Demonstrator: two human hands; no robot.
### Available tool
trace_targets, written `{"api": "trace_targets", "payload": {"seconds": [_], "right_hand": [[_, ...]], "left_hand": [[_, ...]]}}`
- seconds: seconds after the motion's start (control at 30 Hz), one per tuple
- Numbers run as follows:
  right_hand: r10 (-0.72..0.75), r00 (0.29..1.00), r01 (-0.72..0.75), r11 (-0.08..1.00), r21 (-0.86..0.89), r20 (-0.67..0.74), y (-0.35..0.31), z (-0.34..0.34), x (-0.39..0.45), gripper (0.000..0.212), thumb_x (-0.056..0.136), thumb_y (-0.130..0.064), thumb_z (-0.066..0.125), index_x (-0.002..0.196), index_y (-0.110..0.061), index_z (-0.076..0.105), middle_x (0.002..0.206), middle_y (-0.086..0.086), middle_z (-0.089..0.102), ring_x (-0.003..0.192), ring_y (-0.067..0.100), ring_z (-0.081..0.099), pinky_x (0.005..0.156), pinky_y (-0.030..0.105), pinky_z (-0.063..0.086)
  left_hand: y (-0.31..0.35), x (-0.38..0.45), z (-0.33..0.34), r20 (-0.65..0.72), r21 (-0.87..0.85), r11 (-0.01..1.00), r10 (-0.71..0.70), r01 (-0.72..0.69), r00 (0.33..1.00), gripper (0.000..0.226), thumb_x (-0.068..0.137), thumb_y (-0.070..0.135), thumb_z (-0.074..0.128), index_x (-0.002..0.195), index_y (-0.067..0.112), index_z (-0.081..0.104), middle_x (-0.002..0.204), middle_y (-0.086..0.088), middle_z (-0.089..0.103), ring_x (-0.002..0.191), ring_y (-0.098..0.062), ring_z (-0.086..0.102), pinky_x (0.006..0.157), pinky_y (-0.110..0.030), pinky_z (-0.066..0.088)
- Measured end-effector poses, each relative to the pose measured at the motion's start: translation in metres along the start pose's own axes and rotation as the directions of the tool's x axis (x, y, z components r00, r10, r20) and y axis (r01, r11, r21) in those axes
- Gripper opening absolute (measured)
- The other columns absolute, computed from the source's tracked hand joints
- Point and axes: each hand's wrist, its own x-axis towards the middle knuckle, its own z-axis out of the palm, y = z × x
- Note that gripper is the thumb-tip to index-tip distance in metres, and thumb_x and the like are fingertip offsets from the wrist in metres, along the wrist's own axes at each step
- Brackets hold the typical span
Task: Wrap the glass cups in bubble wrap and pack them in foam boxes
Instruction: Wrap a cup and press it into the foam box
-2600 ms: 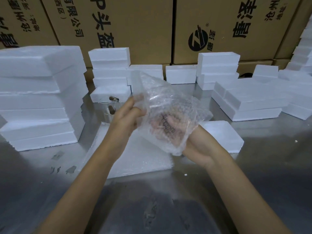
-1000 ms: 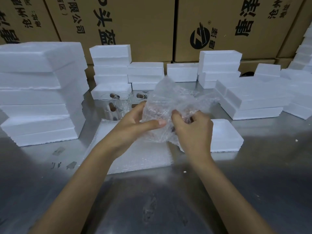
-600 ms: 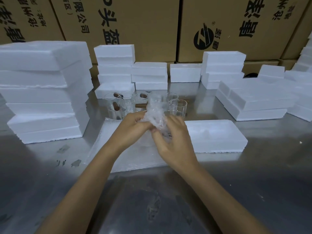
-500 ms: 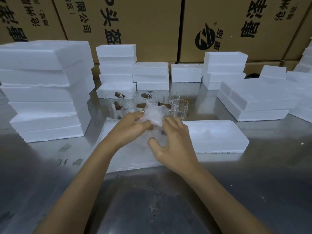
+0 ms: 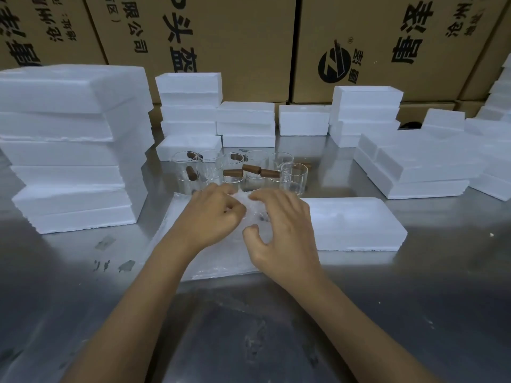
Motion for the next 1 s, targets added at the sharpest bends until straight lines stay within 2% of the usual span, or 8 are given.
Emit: {"api": "trace_targets", "payload": {"seconds": [0.2, 0.3, 0.4, 0.5, 0.6, 0.7, 0.83, 1.0], "right_hand": [[-0.073, 0.97, 0.125, 0.968, -0.218, 0.233, 0.002, 0.002, 0.004, 0.035, 0.076, -0.027, 0.052, 0.104, -0.015, 0.068, 0.109, -0.01, 0.063, 0.12, 0.017, 0.043, 0.108, 0.031, 0.027], [-0.076, 0.963, 0.138, 0.963, -0.231, 0.257, 0.002, 0.005, 0.006, 0.036, 0.075, -0.029, 0.05, 0.103, -0.016, 0.069, 0.109, -0.01, 0.063, 0.12, 0.017, 0.041, 0.109, 0.034, 0.026], [-0.072, 0.981, 0.1, 0.984, -0.149, 0.179, 0.003, 0.003, 0.006, 0.032, 0.073, -0.023, 0.052, 0.1, -0.016, 0.068, 0.106, -0.01, 0.062, 0.117, 0.016, 0.043, 0.105, 0.03, 0.026], [-0.06, 0.998, 0.058, 0.996, -0.068, -0.03, 0.009, -0.01, 0.01, 0.031, 0.072, -0.015, 0.059, 0.102, -0.016, 0.068, 0.108, -0.008, 0.063, 0.112, 0.014, 0.047, 0.101, 0.029, 0.03], [0.063, 0.964, -0.087, 0.993, -0.084, -0.26, 0.028, -0.032, 0.022, 0.026, 0.076, -0.015, 0.061, 0.1, -0.017, 0.07, 0.111, -0.004, 0.065, 0.113, 0.02, 0.051, 0.099, 0.036, 0.033], [0.323, 0.873, -0.414, 0.888, -0.203, -0.367, 0.062, -0.058, 0.028, 0.027, 0.081, -0.02, 0.06, 0.106, -0.017, 0.069, 0.121, 0.003, 0.062, 0.124, 0.028, 0.044, 0.102, 0.041, 0.028], [0.653, 0.713, -0.698, 0.627, -0.345, -0.257, 0.097, -0.083, 0.021, 0.037, 0.087, -0.027, 0.057, 0.121, -0.013, 0.061, 0.129, 0.013, 0.055, 0.129, 0.033, 0.036, 0.105, 0.043, 0.025], [0.673, 0.728, -0.646, 0.608, -0.462, -0.134, 0.093, -0.077, 0.021, 0.039, 0.09, -0.032, 0.053, 0.123, -0.013, 0.056, 0.126, 0.012, 0.056, 0.121, 0.033, 0.044, 0.093, 0.041, 0.033]], "left_hand": [[0.001, 0.004, -0.009, -0.17, -0.256, 0.967, -0.046, 0.001, 0.984, 0.029, 0.091, 0.015, 0.058, 0.065, 0.024, 0.069, 0.103, 0.012, 0.068, 0.092, -0.003, 0.06, 0.083, -0.031, 0.048], [0.003, 0.0, -0.017, -0.185, -0.247, 0.968, -0.009, -0.037, 0.983, 0.017, 0.089, 0.032, 0.054, 0.078, 0.03, 0.067, 0.094, 0.017, 0.068, 0.085, 0.001, 0.061, 0.078, -0.029, 0.052], [0.002, -0.004, -0.016, 0.045, -0.043, 0.999, -0.003, 0.004, 0.999, 0.034, 0.08, 0.045, 0.043, 0.078, 0.029, 0.073, 0.091, 0.013, 0.065, 0.087, -0.012, 0.061, 0.084, -0.041, 0.052], [0.002, -0.003, -0.009, 0.043, -0.022, 0.999, -0.026, 0.027, 0.999, 0.049, 0.078, 0.054, 0.037, 0.083, 0.022, 0.074, 0.091, 0.011, 0.063, 0.088, -0.016, 0.06, 0.083, -0.042, 0.051], [0.0, -0.001, -0.008, -0.038, -0.087, 0.996, 0.0, -0.004, 0.999, 0.048, 0.071, 0.074, 0.042, 0.09, 0.036, 0.063, 0.097, 0.023, 0.057, 0.091, -0.005, 0.057, 0.076, -0.031, 0.049], [-0.005, -0.002, -0.007, 0.056, -0.068, 0.998, 0.014, -0.01, 0.998, 0.063, 0.059, 0.093, 0.052, 0.102, 0.048, 0.04, 0.103, 0.033, 0.049, 0.092, 0.005, 0.05, 0.072, -0.025, 0.046], [-0.01, 0.001, 0.0, 0.132, 0.012, 1.0, -0.024, 0.022, 0.991, 0.05, 0.069, 0.072, 0.072, 0.099, 0.045, 0.042, 0.115, 0.023, 0.051, 0.104, -0.009, 0.053, 0.084, -0.03, 0.041], [-0.003, 0.001, 0.001, -0.125, -0.111, 0.993, -0.038, 0.024, 0.991, 0.036, 0.071, 0.068, 0.07, 0.086, 0.038, 0.057, 0.111, 0.013, 0.057, 0.102, -0.012, 0.054, 0.084, -0.029, 0.041]]}}
